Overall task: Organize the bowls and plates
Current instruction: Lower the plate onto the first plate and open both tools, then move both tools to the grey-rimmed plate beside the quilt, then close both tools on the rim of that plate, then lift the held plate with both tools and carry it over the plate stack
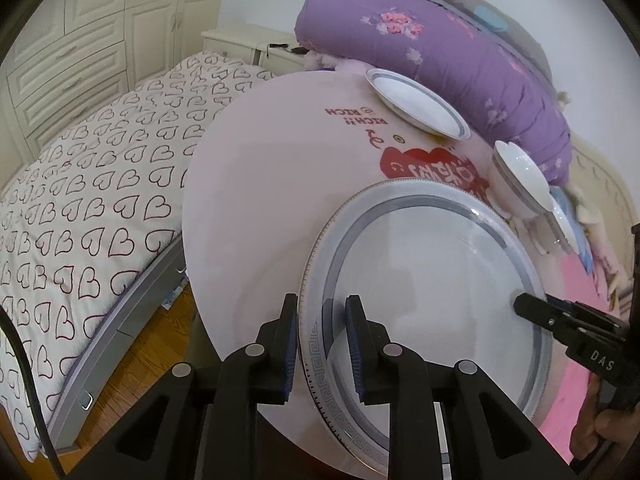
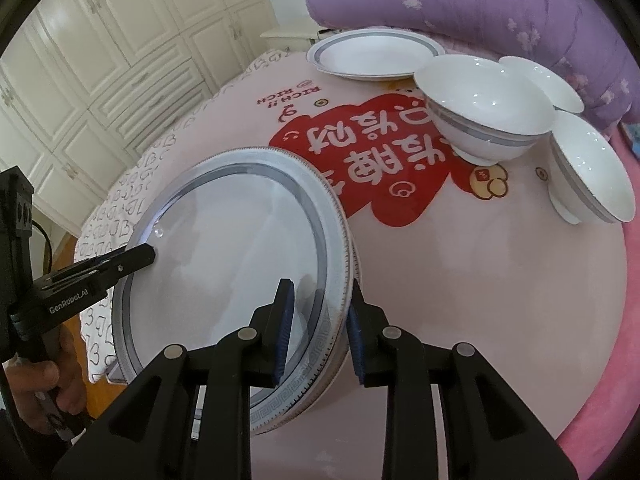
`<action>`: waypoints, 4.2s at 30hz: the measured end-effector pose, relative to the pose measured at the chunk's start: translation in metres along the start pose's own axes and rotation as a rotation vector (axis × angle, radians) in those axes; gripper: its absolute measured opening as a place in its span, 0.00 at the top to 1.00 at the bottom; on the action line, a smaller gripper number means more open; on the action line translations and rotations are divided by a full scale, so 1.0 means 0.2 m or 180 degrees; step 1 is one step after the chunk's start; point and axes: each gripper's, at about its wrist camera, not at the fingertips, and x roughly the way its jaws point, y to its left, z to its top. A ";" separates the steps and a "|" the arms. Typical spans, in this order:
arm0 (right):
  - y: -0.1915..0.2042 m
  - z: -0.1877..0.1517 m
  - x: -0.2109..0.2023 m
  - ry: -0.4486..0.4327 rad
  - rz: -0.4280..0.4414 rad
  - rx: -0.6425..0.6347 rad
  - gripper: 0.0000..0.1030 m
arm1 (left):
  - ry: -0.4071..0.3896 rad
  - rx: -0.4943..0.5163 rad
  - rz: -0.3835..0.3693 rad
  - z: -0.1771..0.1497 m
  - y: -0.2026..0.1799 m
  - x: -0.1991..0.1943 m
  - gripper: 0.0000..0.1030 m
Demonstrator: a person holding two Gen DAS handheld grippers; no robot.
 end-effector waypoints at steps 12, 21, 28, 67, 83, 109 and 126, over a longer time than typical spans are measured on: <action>-0.05 0.01 -0.02 -0.0064 0.0006 0.0090 0.39 | -0.0023 0.0099 0.0054 0.02 -0.01 -0.02 0.75; -0.17 0.08 -0.10 -0.0312 0.0224 0.0441 0.00 | -0.0282 0.0223 0.0307 0.13 -0.04 -0.12 0.01; -0.21 0.17 -0.20 -0.0515 0.0331 0.0517 0.00 | -0.0405 0.0330 0.0181 0.25 -0.12 -0.22 0.01; -0.76 1.35 0.20 -0.0203 0.0273 0.0912 0.00 | 0.0419 0.0143 -0.0302 1.67 -0.17 0.77 0.02; -0.89 1.48 0.60 0.0298 0.0256 0.1089 0.00 | 0.0833 -0.0082 -0.0590 1.91 -0.16 1.40 0.15; -0.89 1.47 0.81 0.0611 0.0094 0.0994 0.76 | 0.1015 -0.0399 -0.0767 1.84 -0.15 1.63 0.90; -0.75 1.40 0.73 0.0427 0.0207 0.0931 0.79 | 0.0804 -0.0363 -0.0603 1.81 -0.11 1.38 0.91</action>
